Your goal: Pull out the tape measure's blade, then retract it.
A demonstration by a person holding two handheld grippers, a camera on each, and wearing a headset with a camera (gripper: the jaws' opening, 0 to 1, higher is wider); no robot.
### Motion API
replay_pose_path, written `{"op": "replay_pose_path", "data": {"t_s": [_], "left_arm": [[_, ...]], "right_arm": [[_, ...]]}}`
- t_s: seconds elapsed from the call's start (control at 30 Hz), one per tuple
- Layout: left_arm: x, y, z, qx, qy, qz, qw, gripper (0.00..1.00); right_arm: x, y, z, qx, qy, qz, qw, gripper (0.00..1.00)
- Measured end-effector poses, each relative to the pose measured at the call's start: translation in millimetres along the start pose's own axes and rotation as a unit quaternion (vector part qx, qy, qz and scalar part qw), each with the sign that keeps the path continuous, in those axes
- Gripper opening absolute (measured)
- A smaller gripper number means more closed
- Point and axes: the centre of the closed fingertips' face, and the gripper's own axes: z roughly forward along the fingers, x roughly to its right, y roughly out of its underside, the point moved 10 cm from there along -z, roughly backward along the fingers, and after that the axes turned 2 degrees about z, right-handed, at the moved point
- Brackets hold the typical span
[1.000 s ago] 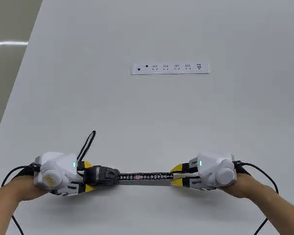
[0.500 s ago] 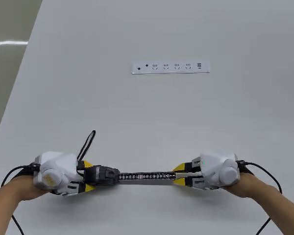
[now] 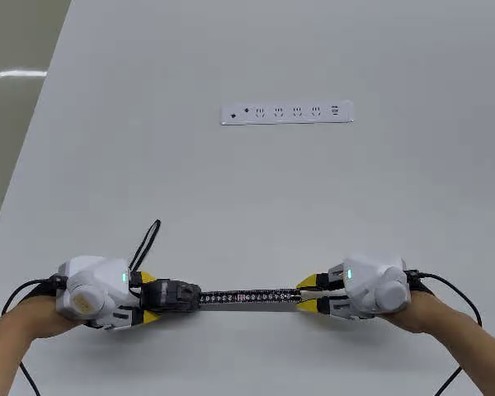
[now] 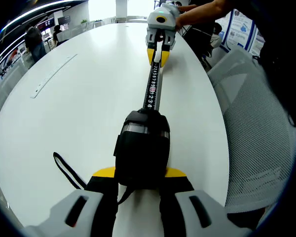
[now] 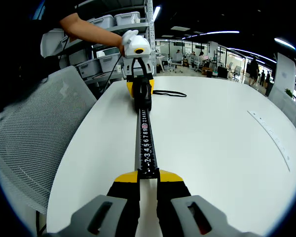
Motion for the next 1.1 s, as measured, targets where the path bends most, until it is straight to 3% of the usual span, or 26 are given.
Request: {"op": "replay_pose_path", "data": {"t_s": [1.1], "left_arm": [[-0.4, -1.4, 0.7, -0.002, 0.001, -0.003, 1.0, 0.28]], "right_arm": [[2.0, 11.9, -15.6, -0.006, 0.004, 0.005, 1.0, 0.09]]}}
